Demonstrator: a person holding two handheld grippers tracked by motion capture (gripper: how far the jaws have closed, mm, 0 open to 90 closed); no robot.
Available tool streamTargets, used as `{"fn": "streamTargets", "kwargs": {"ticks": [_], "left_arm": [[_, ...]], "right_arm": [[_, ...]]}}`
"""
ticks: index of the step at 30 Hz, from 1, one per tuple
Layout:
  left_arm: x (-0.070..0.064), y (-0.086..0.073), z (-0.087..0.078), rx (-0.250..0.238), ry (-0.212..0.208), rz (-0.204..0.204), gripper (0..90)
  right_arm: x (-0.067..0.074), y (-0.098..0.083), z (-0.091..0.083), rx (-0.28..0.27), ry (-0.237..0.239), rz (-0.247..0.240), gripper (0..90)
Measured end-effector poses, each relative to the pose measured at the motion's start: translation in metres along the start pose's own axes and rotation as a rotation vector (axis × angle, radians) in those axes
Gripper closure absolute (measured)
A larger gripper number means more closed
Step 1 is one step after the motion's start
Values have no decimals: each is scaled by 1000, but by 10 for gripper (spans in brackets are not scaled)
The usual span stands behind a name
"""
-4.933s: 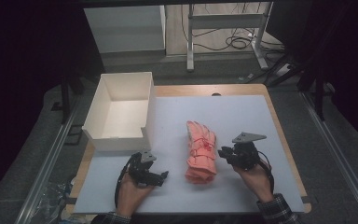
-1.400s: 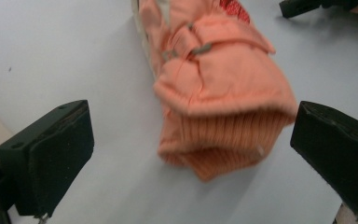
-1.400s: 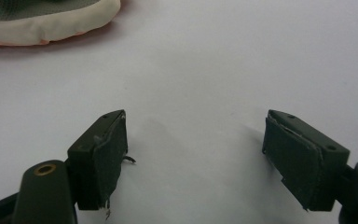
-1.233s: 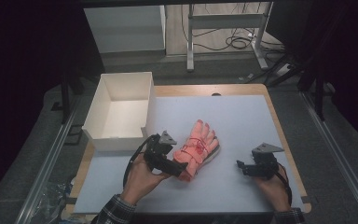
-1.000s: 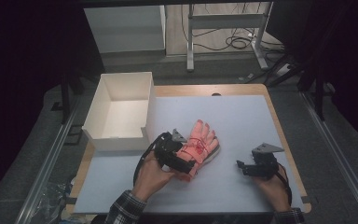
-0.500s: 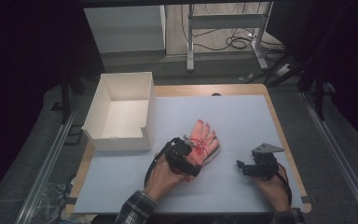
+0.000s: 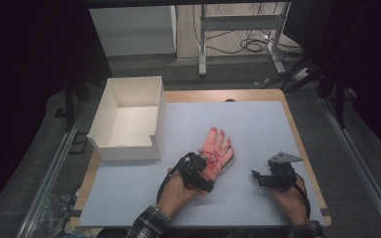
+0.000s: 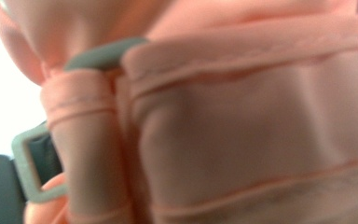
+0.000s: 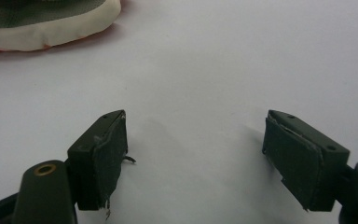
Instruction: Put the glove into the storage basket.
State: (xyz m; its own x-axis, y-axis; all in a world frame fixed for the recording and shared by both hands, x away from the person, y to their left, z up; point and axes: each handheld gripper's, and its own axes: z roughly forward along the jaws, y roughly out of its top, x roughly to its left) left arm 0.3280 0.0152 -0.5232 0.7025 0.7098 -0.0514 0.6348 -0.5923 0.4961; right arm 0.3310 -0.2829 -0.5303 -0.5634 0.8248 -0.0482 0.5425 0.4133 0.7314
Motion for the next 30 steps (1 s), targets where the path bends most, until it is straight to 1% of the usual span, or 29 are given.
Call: {"fn": "streamTargets", "kwargs": {"ticks": [2, 5, 7, 10, 13, 16, 19, 22, 25, 30], "left_arm": [[0, 0, -2, 1, 2, 0, 143], [0, 1, -4, 2, -6, 4, 223], [0, 2, -6, 9, -16, 9, 277], [3, 3, -10, 12, -43, 12, 352], [5, 0, -13, -15, -62, 18, 419], [9, -3, -17, -40, -85, 12, 469], [12, -3, -19, -45, -104, 8, 489], [13, -2, -21, -46, -106, 11, 503], [15, -2, -24, -51, -117, 5, 513], [17, -1, -28, -59, -103, 1, 521]], "right_arm": [[0, 0, 0, -1, 0, 1, 224], [0, 0, 0, -1, 0, 0, 224], [0, 0, 0, -1, 0, 0, 224], [0, 0, 0, 0, -1, 0, 224], [0, 0, 0, -1, 0, 0, 224], [0, 0, 0, 0, 0, 0, 224], [0, 0, 0, -1, 0, -1, 224], [0, 0, 0, -1, 0, -1, 224], [0, 0, 0, -1, 0, 0, 224], [0, 0, 0, -1, 0, -1, 224]]}}
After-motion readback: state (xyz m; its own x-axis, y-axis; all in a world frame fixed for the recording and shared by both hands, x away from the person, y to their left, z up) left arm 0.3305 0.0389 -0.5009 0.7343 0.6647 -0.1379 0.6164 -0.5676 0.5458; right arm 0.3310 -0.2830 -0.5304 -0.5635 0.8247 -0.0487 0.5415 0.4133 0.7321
